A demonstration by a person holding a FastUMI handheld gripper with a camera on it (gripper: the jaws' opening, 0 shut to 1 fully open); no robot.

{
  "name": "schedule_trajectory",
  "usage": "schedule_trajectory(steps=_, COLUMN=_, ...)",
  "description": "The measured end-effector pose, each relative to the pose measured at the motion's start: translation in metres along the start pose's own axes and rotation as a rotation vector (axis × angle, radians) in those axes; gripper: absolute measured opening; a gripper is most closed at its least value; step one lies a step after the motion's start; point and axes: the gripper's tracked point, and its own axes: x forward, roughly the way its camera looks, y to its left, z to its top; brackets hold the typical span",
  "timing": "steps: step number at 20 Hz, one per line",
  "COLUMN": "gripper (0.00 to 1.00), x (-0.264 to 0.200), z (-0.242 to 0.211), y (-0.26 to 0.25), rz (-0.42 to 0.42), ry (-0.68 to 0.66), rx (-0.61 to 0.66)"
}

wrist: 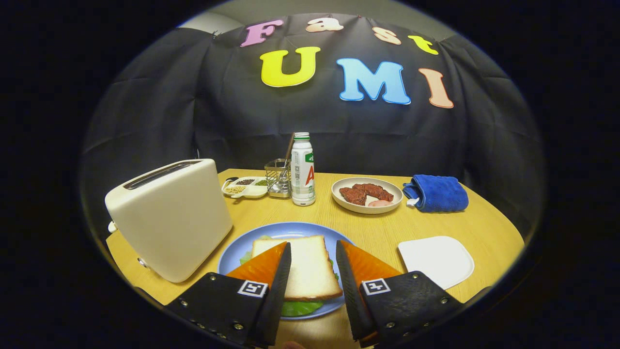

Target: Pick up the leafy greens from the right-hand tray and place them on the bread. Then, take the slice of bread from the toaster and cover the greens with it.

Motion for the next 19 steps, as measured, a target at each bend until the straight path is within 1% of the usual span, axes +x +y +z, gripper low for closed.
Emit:
schedule_trajectory(steps=2, gripper=0.57, x=-0.003, z=0.008, y=-0.008, rz=0.007, ry=-0.029, rx=0.015)
schedule_trajectory(steps=7, gripper=0.56, x=-0.011, z=0.023, y=-0.048, rz=-0.018, ry=-0.094, rx=0.036)
schedule_trajectory(steps=11, gripper=0.56, x=-0.028, z=0.053, y=-0.111, rz=-0.092, ry=-0.224, rx=0.055)
schedule_trajectory(steps=13, gripper=0.56, x=-0.039, z=0.065, y=-0.152, rz=-0.145, ry=-0.284, rx=0.024)
schedule_trajectory(steps=14, gripper=0.56, x=-0.043, z=0.069, y=-0.165, rz=-0.124, ry=-0.314, rx=0.005)
schedule_trajectory(steps=15, gripper=0.56, x=-0.047, z=0.07, y=-0.171, rz=-0.073, ry=-0.337, rx=0.009)
schedule_trajectory(steps=16, gripper=0.56, x=-0.047, z=0.067, y=-0.185, rz=-0.057, ry=-0.345, rx=0.023)
schedule_trajectory(steps=19, gripper=0.56, x=-0.044, z=0.047, y=-0.243, rz=-0.109, ry=-0.283, rx=0.047)
